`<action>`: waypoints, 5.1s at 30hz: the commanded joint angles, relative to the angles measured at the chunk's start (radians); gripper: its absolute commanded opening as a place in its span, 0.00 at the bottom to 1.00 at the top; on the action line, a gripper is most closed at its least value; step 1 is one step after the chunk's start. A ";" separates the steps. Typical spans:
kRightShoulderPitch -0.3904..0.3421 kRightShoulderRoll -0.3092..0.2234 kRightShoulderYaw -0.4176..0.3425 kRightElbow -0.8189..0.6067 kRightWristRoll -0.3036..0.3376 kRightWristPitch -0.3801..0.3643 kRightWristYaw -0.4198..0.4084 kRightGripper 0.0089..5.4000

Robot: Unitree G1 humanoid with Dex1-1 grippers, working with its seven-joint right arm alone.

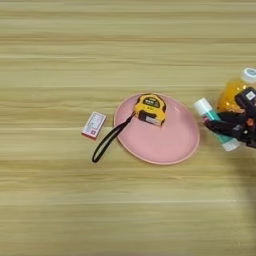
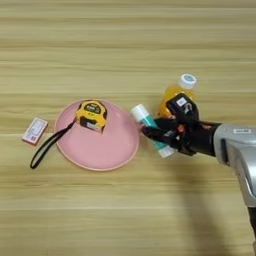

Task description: Move the objects on the table

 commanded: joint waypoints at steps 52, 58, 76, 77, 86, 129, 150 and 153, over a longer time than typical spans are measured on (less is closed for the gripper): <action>-0.104 -0.038 -0.001 0.141 -0.043 -0.129 -0.064 0.82; -0.087 -0.041 0.000 0.030 -0.025 -0.093 -0.053 0.94; -0.135 0.015 -0.027 -0.246 0.097 0.023 -0.113 1.00; -0.147 0.031 -0.023 -0.248 0.101 0.026 -0.130 1.00; -0.203 0.109 0.047 -0.191 0.084 0.006 -0.213 1.00; -0.458 0.293 0.313 0.424 -0.117 -0.308 -0.164 1.00; -0.506 0.366 0.308 0.583 -0.173 -0.419 -0.162 0.80; -0.505 0.370 0.304 0.585 -0.176 -0.422 -0.162 0.80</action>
